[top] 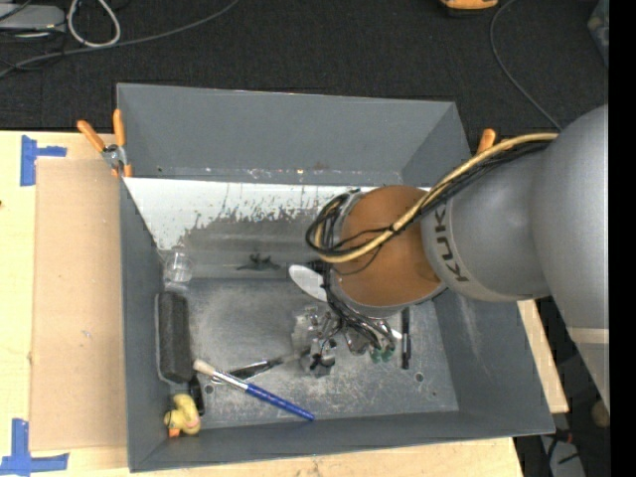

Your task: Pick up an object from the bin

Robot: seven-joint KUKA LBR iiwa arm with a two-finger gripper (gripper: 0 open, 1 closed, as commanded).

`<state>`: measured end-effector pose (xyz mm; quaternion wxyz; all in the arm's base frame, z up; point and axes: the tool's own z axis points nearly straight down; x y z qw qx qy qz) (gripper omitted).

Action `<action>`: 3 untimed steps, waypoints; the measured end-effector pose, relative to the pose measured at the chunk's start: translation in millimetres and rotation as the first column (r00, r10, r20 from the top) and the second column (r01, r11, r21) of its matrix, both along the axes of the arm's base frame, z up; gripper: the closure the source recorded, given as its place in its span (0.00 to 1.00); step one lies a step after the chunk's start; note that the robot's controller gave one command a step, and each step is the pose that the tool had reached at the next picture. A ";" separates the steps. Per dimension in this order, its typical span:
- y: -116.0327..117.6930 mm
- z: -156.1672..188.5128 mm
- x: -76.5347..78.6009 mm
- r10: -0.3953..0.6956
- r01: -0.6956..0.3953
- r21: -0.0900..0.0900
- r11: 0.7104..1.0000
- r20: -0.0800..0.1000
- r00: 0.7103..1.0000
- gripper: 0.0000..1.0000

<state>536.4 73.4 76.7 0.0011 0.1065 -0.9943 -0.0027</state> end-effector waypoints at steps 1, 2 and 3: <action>0.4 16.9 -0.3 -0.001 0.001 0.000 1.000 -0.001 1.000 1.00; 0.8 33.5 -0.6 -0.001 0.001 0.000 1.000 -0.002 1.000 1.00; 1.3 80.9 -2.0 -0.002 0.002 0.000 1.000 -0.007 1.000 1.00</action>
Offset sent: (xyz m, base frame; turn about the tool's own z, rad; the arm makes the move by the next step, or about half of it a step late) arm -0.0004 0.0003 0.0408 0.0001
